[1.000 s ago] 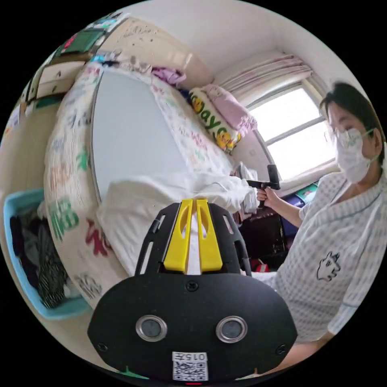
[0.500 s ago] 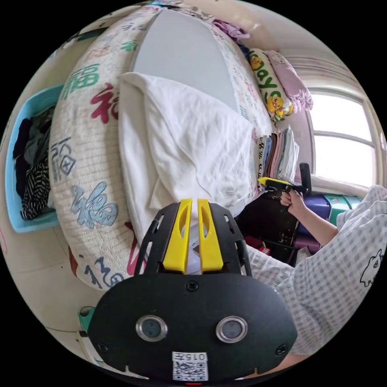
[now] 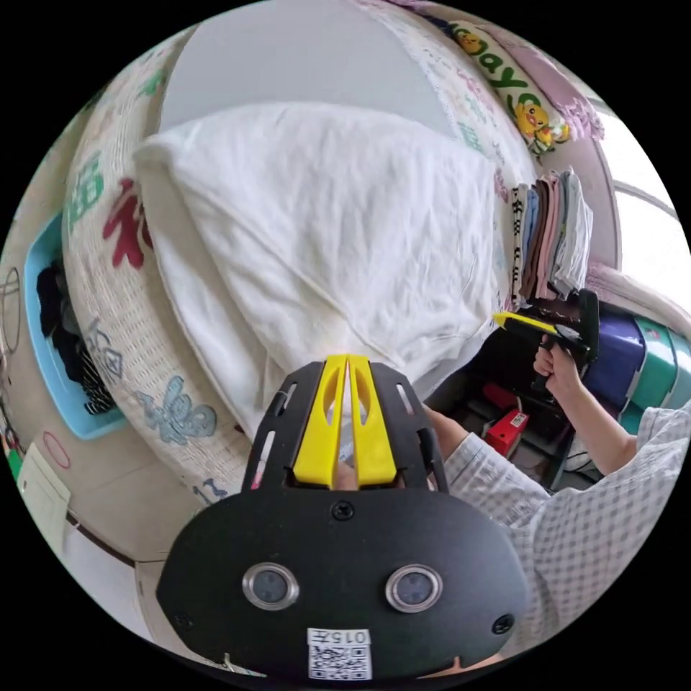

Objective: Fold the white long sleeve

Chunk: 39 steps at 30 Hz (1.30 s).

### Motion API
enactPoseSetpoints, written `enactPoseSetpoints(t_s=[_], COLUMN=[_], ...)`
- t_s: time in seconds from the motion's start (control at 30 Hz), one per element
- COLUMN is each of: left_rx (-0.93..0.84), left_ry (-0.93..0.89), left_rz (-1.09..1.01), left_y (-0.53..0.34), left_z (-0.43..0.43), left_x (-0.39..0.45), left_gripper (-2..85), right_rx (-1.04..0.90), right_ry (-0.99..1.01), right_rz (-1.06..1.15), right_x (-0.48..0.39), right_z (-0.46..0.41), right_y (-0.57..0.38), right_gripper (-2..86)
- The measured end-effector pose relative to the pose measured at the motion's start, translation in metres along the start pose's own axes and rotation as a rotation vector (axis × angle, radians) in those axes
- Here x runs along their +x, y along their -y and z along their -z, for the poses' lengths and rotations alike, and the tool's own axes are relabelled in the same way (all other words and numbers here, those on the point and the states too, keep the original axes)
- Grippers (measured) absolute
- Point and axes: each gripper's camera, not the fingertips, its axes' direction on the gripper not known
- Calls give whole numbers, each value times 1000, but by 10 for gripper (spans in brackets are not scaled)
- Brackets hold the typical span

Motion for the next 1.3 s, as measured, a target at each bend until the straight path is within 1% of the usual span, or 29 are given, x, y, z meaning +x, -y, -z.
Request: enactPoseSetpoints(t_s=[0.07, 0.1, 0.17, 0.3, 0.37, 0.43, 0.5, 0.53, 0.6, 0.67, 0.77, 0.87, 0.93, 1.1, 1.17, 1.23, 1.3], left_rx=[65, 105, 141, 180, 201, 152, 62, 46, -75, -164, -152, -106, -46, 141, 201, 260, 322], left_ry=[48, 70, 78, 16, 37, 36, 43, 56, 174, 261, 321, 329, 274, -76, -156, -195, -221], left_rz=[-66, -109, -176, -355, -412, -450, -467, -473, -488, -489, -510, -543, -559, -617, -633, -629, -577], left_y=[22, 43, 82, 187, 226, 263, 300, 307, 326, 333, 333, 332, 332, 327, 313, 292, 259], left_z=[18, 25, 28, 7, -7, -28, -59, -67, -101, -123, -124, -111, -94, -19, 8, 35, 68], left_x=[19, 33, 58, 129, 162, 189, 213, 217, 231, 234, 241, 249, 256, 265, 256, 234, 185], left_gripper=[19, 42, 68, 69, 79, 91, 93, 93, 90, 80, 49, 33, 29, 28, 30, 32, 35], right_rx=[81, 92, 111, 143, 135, 131, 129, 136, 144, 134, 159, 218, 273, 398, 426, 399, 350], right_ry=[25, 40, 138, 229, 264, 286, 289, 300, 373, 368, 370, 371, 359, 223, 184, 176, 201], right_rz=[-149, -179, -286, -332, -346, -361, -375, -370, -343, -326, -315, -295, -295, -262, -163, -43, 86], right_x=[47, 58, 98, 122, 127, 130, 132, 133, 133, 133, 139, 149, 158, 166, 138, 98, 48], right_z=[9, 8, -3, -27, -45, -56, -63, -65, -69, -71, -60, -30, -3, 82, 119, 133, 132], right_y=[-34, -41, -67, -87, -90, -92, -95, -98, -100, -102, -108, -115, -119, -133, -134, -130, -121], right_gripper=[44, 56, 90, 105, 108, 103, 88, 71, 43, 22, 10, 6, 5, 3, 3, 3, 3])
